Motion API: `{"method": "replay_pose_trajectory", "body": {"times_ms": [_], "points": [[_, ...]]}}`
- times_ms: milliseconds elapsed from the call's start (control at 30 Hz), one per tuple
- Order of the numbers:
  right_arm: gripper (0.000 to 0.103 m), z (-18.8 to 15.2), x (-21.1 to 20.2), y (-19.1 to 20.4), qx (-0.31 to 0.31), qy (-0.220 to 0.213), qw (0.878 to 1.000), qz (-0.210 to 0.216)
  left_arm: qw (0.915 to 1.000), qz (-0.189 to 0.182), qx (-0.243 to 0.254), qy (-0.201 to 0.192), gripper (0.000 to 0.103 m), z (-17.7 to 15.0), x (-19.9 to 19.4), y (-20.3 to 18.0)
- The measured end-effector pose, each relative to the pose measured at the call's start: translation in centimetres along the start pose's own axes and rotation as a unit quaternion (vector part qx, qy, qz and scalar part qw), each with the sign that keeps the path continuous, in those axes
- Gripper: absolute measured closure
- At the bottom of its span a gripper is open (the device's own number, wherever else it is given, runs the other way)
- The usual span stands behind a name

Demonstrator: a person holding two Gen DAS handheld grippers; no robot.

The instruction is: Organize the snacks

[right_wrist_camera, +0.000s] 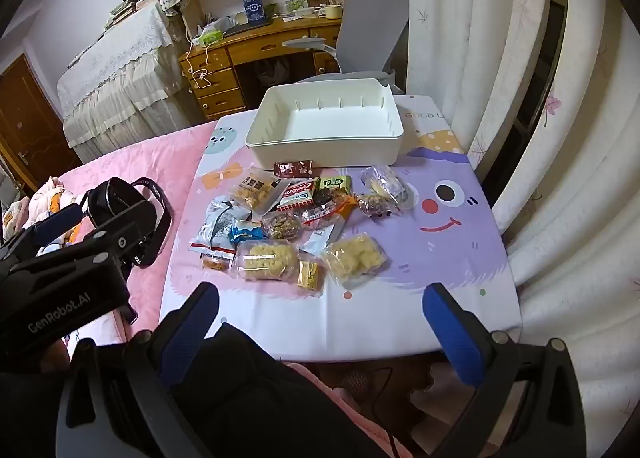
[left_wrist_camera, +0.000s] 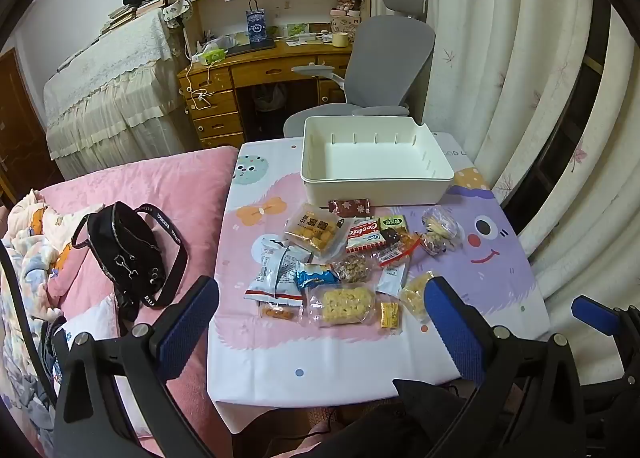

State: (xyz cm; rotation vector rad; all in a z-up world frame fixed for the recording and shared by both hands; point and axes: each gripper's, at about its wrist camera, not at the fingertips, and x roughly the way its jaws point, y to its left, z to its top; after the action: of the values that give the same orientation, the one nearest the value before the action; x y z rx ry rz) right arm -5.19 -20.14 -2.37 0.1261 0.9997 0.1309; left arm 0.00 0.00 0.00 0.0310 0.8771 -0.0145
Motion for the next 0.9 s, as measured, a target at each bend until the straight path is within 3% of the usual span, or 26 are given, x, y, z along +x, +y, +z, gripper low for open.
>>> {"method": "replay_pose_trajectory", "body": {"times_ms": [900], "points": [[0.001,-0.06,0.00,-0.05,0.000,0.003,1.000,-0.001,1.0000,0.001,0.003,0.002,0.001,0.00,-0.01,0.04]]}}
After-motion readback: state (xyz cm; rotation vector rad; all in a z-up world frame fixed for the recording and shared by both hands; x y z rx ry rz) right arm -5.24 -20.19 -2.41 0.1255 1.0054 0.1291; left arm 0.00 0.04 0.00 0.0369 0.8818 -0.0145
